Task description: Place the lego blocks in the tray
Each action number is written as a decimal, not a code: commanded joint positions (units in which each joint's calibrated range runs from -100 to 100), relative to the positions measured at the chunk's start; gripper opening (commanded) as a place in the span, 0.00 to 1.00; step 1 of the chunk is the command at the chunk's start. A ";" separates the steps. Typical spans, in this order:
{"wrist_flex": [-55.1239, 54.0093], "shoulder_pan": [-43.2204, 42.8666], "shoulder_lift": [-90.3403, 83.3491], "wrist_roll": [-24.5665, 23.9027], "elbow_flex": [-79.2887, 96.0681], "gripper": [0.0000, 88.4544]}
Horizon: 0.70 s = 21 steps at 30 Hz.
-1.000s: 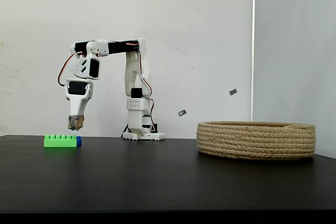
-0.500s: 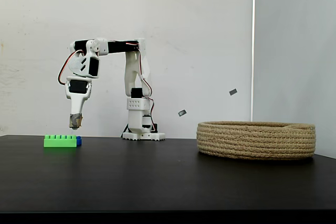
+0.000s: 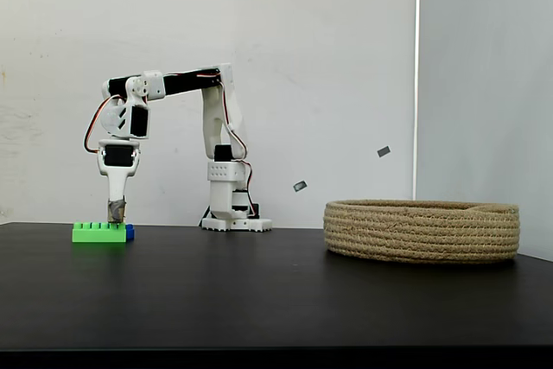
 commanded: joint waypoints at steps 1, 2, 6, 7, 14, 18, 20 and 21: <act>-0.29 0.30 -0.87 0.34 -5.51 0.25; -0.29 0.22 -0.69 0.34 -5.79 0.25; -0.21 0.05 -0.44 0.29 -7.15 0.25; -0.21 0.05 -0.35 0.29 -7.34 0.25; -0.29 -0.36 1.71 0.29 -8.98 0.25; -0.88 -0.94 3.00 0.29 -9.71 0.25; -1.71 -1.26 3.52 0.29 -9.80 0.25; -1.88 -1.35 3.86 0.29 -9.80 0.25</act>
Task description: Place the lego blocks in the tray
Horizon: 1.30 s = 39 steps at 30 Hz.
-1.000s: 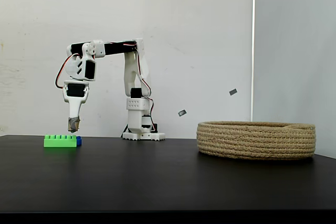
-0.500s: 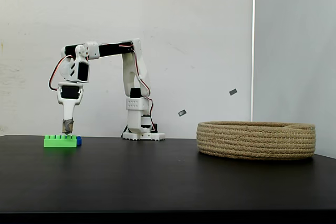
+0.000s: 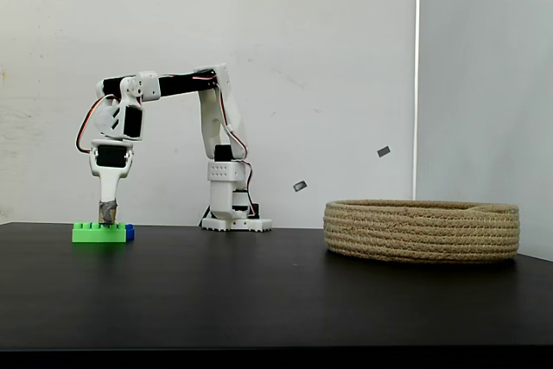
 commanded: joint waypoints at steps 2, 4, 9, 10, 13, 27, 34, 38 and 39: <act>-1.23 -0.94 -0.28 0.00 -4.06 0.25; -1.57 -1.19 0.49 -0.10 -4.06 0.25; -3.15 -1.35 1.69 -0.29 -3.05 0.14; -3.98 -1.35 1.78 -0.49 -2.60 0.08; -6.07 -1.35 2.47 -0.93 -1.32 0.00; 3.76 -10.34 -9.40 -3.47 -12.90 0.00; 6.35 -28.89 -16.97 -7.77 -13.45 0.00; 5.43 -42.16 -19.37 -9.23 -13.09 0.00; 5.18 -45.21 -19.72 -9.38 -13.09 0.00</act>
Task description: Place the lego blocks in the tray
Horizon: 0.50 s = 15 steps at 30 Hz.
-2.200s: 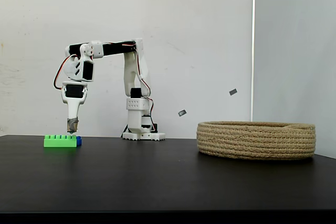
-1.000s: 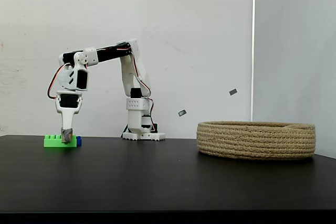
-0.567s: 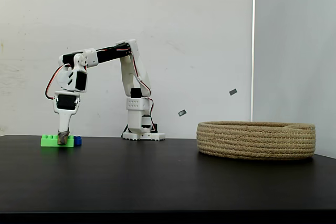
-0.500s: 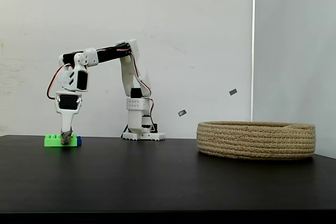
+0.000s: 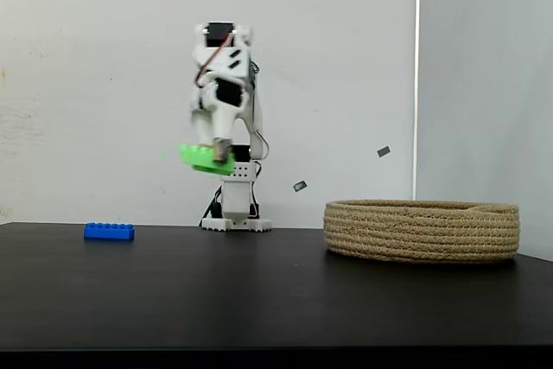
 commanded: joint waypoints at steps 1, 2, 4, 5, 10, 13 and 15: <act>-0.91 -14.63 -8.02 -1.22 -3.72 0.00; -1.16 -17.52 -8.28 -1.27 -3.63 0.00; -1.66 -22.63 -8.71 -1.27 -3.17 0.00; -2.16 -24.93 -8.88 -1.37 -2.62 0.00; -4.00 -32.77 -7.67 -2.15 -2.35 0.00; -5.25 -34.33 -6.90 -2.44 -1.35 0.01; -5.66 -34.50 -6.73 -2.49 -0.07 0.18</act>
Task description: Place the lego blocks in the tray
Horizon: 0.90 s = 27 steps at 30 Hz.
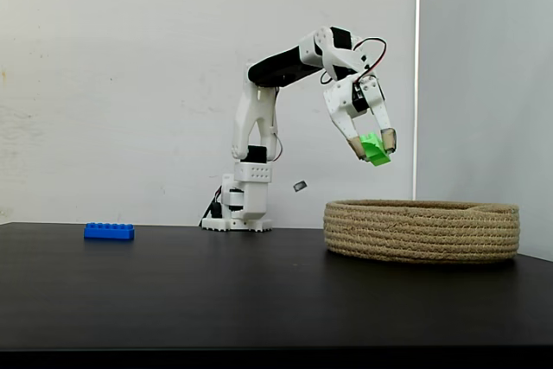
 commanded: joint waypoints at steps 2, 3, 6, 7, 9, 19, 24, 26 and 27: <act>-2.03 -0.29 -4.01 -0.20 1.67 0.31; -2.28 0.21 -4.01 -0.20 2.30 0.32; -2.36 2.10 -4.01 -0.24 4.04 0.37; -2.36 2.84 -4.10 -0.24 4.49 0.37; -2.36 4.33 -4.53 -0.15 5.31 0.38; 1.72 28.24 -13.47 -1.95 13.25 0.31; 1.64 44.72 -13.04 -0.20 17.72 0.29; 1.72 50.33 -11.58 0.20 18.63 0.29; 1.64 52.80 -10.81 0.39 19.27 0.29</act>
